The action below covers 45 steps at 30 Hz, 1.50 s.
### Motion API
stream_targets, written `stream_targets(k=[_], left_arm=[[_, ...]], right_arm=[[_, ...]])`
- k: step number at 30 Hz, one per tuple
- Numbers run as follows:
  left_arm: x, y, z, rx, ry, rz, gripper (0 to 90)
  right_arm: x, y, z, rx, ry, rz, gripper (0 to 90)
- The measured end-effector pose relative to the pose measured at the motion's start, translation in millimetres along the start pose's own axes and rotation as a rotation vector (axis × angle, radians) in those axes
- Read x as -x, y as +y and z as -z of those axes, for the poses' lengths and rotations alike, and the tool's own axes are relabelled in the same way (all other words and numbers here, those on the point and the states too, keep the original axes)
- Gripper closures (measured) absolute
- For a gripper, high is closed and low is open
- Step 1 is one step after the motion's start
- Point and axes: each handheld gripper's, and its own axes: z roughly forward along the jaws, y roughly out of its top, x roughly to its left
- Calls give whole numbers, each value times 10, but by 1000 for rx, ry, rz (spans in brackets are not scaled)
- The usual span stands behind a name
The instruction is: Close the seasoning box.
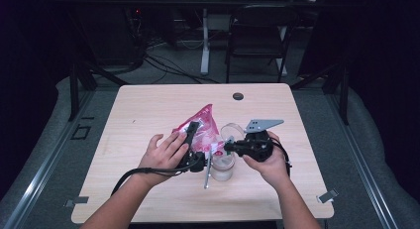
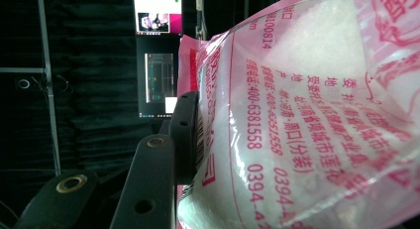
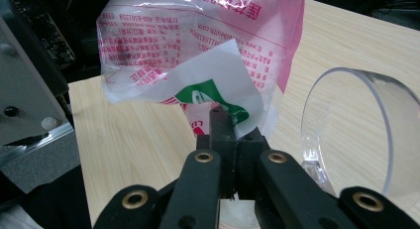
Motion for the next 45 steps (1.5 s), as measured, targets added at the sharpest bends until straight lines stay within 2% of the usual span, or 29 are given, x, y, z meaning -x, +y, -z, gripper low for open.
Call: stream_targets(k=[12, 14, 25, 32, 45], left_arm=[[-2, 2, -2, 1, -2, -1, 663], [12, 0, -8, 6, -5, 12, 663], [3, 8, -10, 15, 6, 2, 662], [-3, 16, -2, 4, 3, -5, 663], [23, 29, -13, 11, 1, -1, 663]], right_arm=[[-2, 0, 0, -2, -4, 2, 898], [1, 0, 1, -2, -3, 2, 898], [5, -1, 4, -1, -5, 1, 898], [5, -1, 4, -3, -6, 2, 898], [10, -4, 2, -11, -14, 6, 898]])
